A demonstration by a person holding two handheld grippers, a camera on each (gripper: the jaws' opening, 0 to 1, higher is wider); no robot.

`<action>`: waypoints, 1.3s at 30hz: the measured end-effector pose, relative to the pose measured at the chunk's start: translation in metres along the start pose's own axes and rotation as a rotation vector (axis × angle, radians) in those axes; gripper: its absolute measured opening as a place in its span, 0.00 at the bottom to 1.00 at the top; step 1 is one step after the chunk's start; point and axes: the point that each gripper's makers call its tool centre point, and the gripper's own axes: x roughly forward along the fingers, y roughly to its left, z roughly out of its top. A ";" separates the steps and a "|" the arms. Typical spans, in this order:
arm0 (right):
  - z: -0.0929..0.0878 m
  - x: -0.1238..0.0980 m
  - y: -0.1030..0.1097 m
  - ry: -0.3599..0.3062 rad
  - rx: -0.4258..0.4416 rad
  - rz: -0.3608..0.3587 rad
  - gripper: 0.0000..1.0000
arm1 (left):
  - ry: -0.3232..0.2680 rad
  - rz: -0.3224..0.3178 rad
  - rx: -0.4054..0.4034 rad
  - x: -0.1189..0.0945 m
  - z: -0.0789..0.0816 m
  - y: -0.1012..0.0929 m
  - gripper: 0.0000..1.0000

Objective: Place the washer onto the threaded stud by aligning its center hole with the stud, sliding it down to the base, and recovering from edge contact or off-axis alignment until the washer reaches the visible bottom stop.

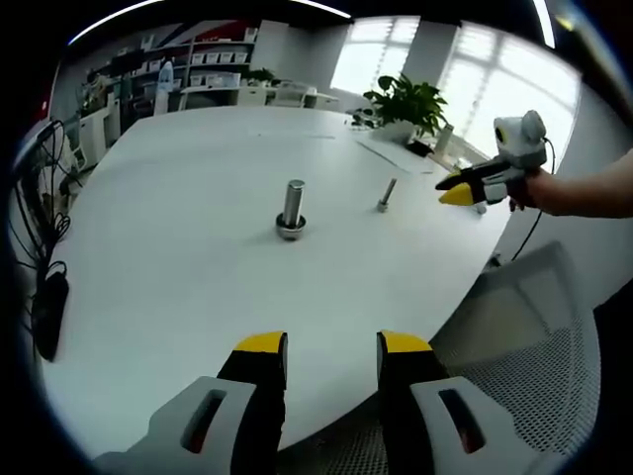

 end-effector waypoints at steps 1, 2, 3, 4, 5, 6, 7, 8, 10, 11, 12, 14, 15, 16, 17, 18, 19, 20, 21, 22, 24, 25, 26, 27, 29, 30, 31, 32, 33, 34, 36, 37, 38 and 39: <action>0.000 -0.002 0.000 -0.010 0.004 -0.002 0.30 | 0.001 0.001 -0.001 0.000 0.000 0.000 0.34; 0.000 -0.004 0.000 -0.020 0.012 -0.005 0.30 | 0.001 0.000 -0.002 0.000 0.000 0.000 0.34; -0.001 -0.005 0.000 -0.021 0.020 -0.006 0.30 | -0.001 -0.001 -0.001 0.000 0.000 0.000 0.34; -0.002 -0.008 0.001 -0.025 0.031 -0.006 0.30 | -0.001 -0.002 0.001 0.000 0.000 0.000 0.34; -0.002 -0.009 0.001 -0.028 0.032 -0.008 0.30 | 0.002 -0.002 0.003 0.000 0.000 0.000 0.34; -0.003 -0.010 0.001 -0.030 0.034 -0.011 0.30 | 0.003 -0.003 0.003 0.000 0.000 -0.001 0.34; -0.004 -0.011 0.000 -0.036 0.044 -0.013 0.30 | 0.001 -0.004 0.005 -0.001 0.001 -0.001 0.34; -0.004 -0.013 0.000 -0.042 0.054 -0.016 0.30 | -0.001 -0.003 0.005 -0.001 0.001 -0.001 0.34; -0.005 -0.014 -0.001 -0.048 0.063 -0.021 0.30 | 0.000 -0.003 0.004 0.000 0.001 -0.001 0.34; -0.006 -0.015 -0.001 -0.049 0.068 -0.022 0.30 | -0.001 -0.003 0.004 -0.001 0.001 -0.001 0.34; -0.006 -0.017 0.000 -0.052 0.072 -0.022 0.30 | -0.007 -0.001 0.009 -0.001 0.002 0.000 0.34; -0.008 -0.019 0.000 -0.059 0.085 -0.025 0.30 | -0.008 -0.001 0.006 -0.001 0.002 -0.001 0.34; -0.010 -0.020 -0.001 -0.062 0.091 -0.029 0.30 | -0.007 -0.001 0.005 -0.001 0.002 0.000 0.34; -0.011 -0.021 -0.001 -0.063 0.094 -0.032 0.30 | -0.006 -0.002 0.006 -0.001 0.002 0.000 0.34; -0.012 -0.023 -0.001 -0.069 0.099 -0.035 0.30 | -0.006 -0.002 0.008 -0.001 0.002 0.000 0.34; -0.014 -0.023 -0.002 -0.070 0.102 -0.038 0.30 | -0.008 -0.002 0.012 -0.001 0.002 -0.001 0.34; -0.015 -0.024 -0.003 -0.070 0.108 -0.041 0.30 | -0.009 -0.003 0.011 -0.001 0.002 -0.001 0.34; -0.017 -0.024 -0.004 -0.072 0.109 -0.044 0.30 | -0.007 0.000 0.013 -0.001 0.002 0.000 0.34; -0.016 -0.025 -0.004 -0.081 0.107 -0.051 0.30 | -0.008 0.005 0.017 -0.001 0.002 0.000 0.34; -0.015 -0.027 -0.005 -0.093 0.106 -0.059 0.30 | -0.013 0.006 0.017 -0.002 0.004 0.000 0.34; -0.015 -0.028 -0.006 -0.103 0.111 -0.064 0.30 | -0.011 0.004 0.010 -0.001 0.003 0.000 0.34; -0.015 -0.028 -0.006 -0.105 0.113 -0.065 0.30 | -0.009 0.006 0.011 -0.001 0.003 0.001 0.34; -0.017 -0.028 -0.007 -0.105 0.117 -0.065 0.30 | -0.011 0.005 0.015 -0.001 0.003 0.001 0.34; -0.018 -0.028 -0.007 -0.104 0.122 -0.067 0.30 | -0.010 0.004 0.017 -0.001 0.003 0.000 0.34; -0.020 -0.029 -0.009 -0.114 0.133 -0.074 0.30 | -0.005 0.006 0.022 -0.001 0.002 0.000 0.34; -0.019 -0.030 -0.009 -0.125 0.138 -0.079 0.30 | -0.007 0.007 0.024 -0.001 0.003 0.000 0.34; -0.018 -0.031 -0.010 -0.131 0.144 -0.082 0.30 | -0.010 0.007 0.025 -0.001 0.004 0.000 0.34; -0.018 -0.031 -0.011 -0.131 0.146 -0.083 0.30 | -0.011 0.007 0.025 -0.001 0.004 0.000 0.34; -0.018 -0.031 -0.011 -0.136 0.151 -0.085 0.30 | -0.013 0.008 0.026 -0.001 0.004 0.000 0.34; -0.018 -0.031 -0.011 -0.138 0.152 -0.086 0.30 | -0.016 0.008 0.027 -0.001 0.004 0.001 0.34; -0.019 -0.031 -0.013 -0.143 0.156 -0.089 0.30 | -0.024 0.011 0.031 -0.003 0.006 0.000 0.34; -0.019 -0.031 -0.014 -0.144 0.158 -0.090 0.30 | -0.027 0.013 0.033 -0.003 0.007 0.000 0.34; -0.019 -0.031 -0.014 -0.148 0.162 -0.090 0.30 | -0.032 0.017 0.033 -0.003 0.008 0.001 0.34; -0.020 -0.031 -0.015 -0.153 0.167 -0.093 0.30 | -0.038 0.019 0.033 -0.004 0.009 0.001 0.34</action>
